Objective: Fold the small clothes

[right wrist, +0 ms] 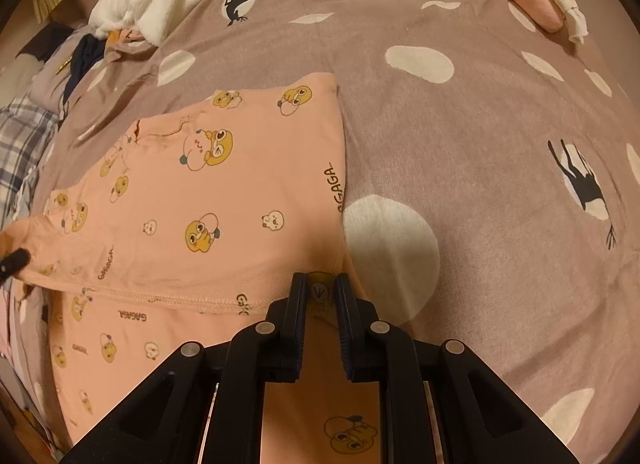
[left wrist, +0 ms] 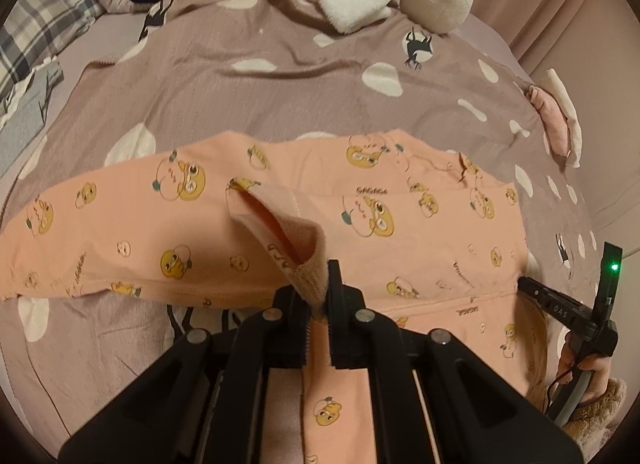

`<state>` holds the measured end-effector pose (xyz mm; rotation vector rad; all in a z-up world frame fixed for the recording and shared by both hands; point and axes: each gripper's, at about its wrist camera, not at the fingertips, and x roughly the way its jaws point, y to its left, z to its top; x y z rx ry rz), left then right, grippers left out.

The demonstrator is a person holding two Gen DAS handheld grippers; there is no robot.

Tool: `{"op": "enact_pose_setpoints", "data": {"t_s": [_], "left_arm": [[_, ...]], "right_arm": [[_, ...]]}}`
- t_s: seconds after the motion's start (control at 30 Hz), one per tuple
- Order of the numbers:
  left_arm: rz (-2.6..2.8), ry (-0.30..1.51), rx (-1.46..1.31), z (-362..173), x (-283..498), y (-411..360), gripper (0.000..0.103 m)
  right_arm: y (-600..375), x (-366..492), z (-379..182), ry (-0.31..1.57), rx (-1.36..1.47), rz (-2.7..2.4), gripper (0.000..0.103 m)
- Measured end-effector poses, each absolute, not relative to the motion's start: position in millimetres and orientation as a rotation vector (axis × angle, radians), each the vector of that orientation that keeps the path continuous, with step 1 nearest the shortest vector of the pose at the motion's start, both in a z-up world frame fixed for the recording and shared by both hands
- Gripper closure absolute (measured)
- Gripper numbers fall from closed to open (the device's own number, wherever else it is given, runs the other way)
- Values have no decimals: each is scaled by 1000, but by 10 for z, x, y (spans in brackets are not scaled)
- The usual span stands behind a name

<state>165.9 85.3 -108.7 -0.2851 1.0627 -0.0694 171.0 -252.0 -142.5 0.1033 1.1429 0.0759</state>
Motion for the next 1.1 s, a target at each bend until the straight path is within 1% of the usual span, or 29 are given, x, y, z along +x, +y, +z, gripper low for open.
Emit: {"op": "enact_pose_setpoints", "data": {"t_s": [0.43,1.1], "left_arm": [[-59,1124,-321,-1411,1593,949,92],[-37,1131,-397,-1455,1498,1145,89]], "right_arm": [[-2500,1710,-1432,1144,92,65,86],[-2491,1718,-1452,1145,78,55,86]]}}
